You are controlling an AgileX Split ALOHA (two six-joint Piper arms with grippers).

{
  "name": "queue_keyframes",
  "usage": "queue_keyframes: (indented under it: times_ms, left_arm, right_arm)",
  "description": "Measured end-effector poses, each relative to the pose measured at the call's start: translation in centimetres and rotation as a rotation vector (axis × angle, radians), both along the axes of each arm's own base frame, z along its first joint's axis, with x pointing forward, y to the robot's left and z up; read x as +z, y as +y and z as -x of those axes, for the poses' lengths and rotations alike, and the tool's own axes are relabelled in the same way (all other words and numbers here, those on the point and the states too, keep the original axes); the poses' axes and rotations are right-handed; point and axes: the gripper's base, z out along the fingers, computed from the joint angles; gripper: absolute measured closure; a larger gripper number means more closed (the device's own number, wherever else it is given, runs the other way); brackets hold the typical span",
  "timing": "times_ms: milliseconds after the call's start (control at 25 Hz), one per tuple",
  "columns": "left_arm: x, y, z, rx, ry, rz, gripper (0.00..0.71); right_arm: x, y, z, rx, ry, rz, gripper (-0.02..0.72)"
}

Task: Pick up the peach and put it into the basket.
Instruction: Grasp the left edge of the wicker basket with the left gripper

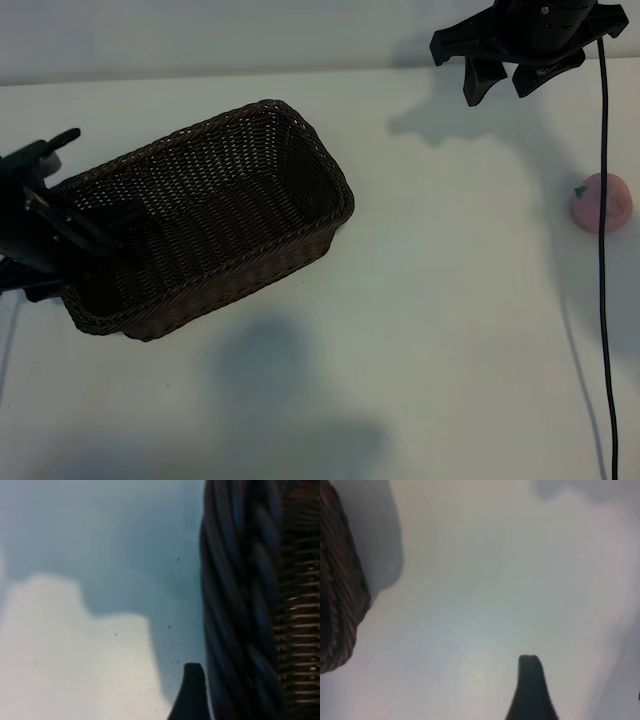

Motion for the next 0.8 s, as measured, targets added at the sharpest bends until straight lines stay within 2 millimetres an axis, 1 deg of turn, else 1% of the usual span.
queue_keyframes:
  times_ms: [120,200,240,320,440,480,520,800]
  left_arm:
    - [-0.53,0.03,-0.17,0.004,0.009,0.006,0.135]
    - [-0.55,0.03,-0.19,0.004,0.007,0.005,0.175]
    - [-0.54,0.02,-0.19,0.003,0.007,0.006,0.215]
    - [-0.54,0.02,-0.19,0.003,0.007,0.006,0.333]
    - [-0.54,0.01,-0.21,0.003,0.004,0.007,0.558]
    - [-0.51,0.00,-0.27,0.012,-0.001,0.013,0.602]
    - [-0.49,-0.02,-0.33,0.017,-0.008,0.016,0.611]
    - [-0.45,-0.09,-0.33,0.008,-0.011,0.022,0.611]
  right_arm:
    - [0.00,0.00,0.00,0.000,0.000,0.000,0.208]
    - [0.00,0.00,0.00,0.000,0.000,0.000,0.208]
    - [0.00,0.00,0.00,0.000,0.000,0.000,0.208]
    - [0.00,0.00,0.00,0.000,0.000,0.000,0.208]
    - [0.00,0.00,0.00,0.000,0.000,0.000,0.208]
    - [0.00,0.00,0.00,0.000,0.000,0.000,0.208]
    - [0.00,0.00,0.00,0.000,0.000,0.000,0.208]
    - [0.00,0.00,0.00,0.000,0.000,0.000,0.208]
